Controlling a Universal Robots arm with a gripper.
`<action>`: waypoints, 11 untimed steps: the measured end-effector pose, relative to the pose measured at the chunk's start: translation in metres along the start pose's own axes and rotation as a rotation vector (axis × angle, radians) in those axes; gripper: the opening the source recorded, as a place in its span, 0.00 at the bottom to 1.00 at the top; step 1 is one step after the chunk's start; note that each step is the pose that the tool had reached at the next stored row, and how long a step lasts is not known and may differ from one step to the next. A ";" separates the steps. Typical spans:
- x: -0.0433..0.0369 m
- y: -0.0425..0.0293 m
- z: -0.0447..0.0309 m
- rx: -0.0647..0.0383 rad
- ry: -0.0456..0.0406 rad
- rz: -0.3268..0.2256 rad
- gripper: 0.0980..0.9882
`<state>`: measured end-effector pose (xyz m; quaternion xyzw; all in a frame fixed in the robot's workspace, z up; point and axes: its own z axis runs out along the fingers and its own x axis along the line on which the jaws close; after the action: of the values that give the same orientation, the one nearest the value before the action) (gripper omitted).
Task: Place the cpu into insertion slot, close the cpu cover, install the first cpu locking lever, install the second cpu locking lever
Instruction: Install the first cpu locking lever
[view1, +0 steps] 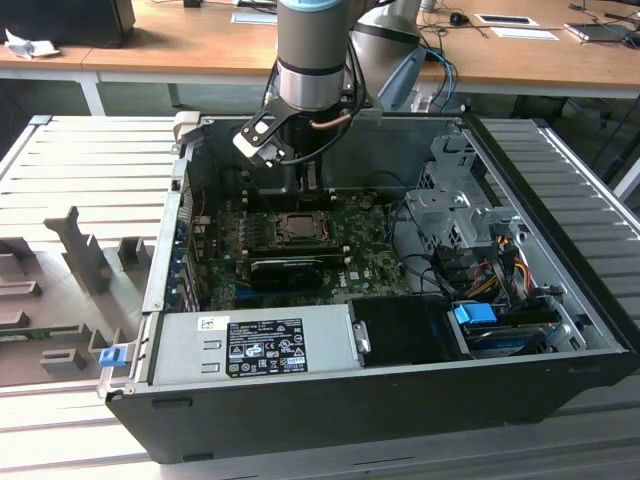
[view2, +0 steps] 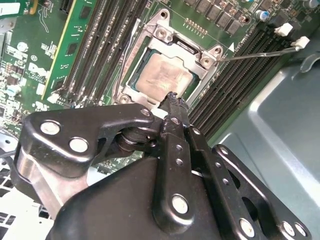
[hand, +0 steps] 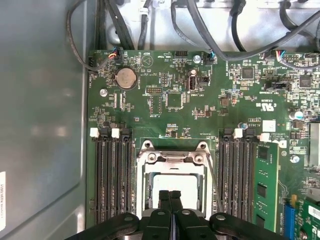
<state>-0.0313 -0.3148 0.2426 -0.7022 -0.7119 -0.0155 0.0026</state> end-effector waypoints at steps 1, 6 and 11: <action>0.0001 0.0001 -0.0025 0.000 -0.0006 0.000 0.01; 0.0004 0.0003 -0.0146 -0.001 -0.0018 0.000 0.01; 0.0007 0.0005 -0.0258 -0.001 -0.0034 0.000 0.01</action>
<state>-0.0313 -0.3148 0.2684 -0.7022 -0.7119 -0.0147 0.0010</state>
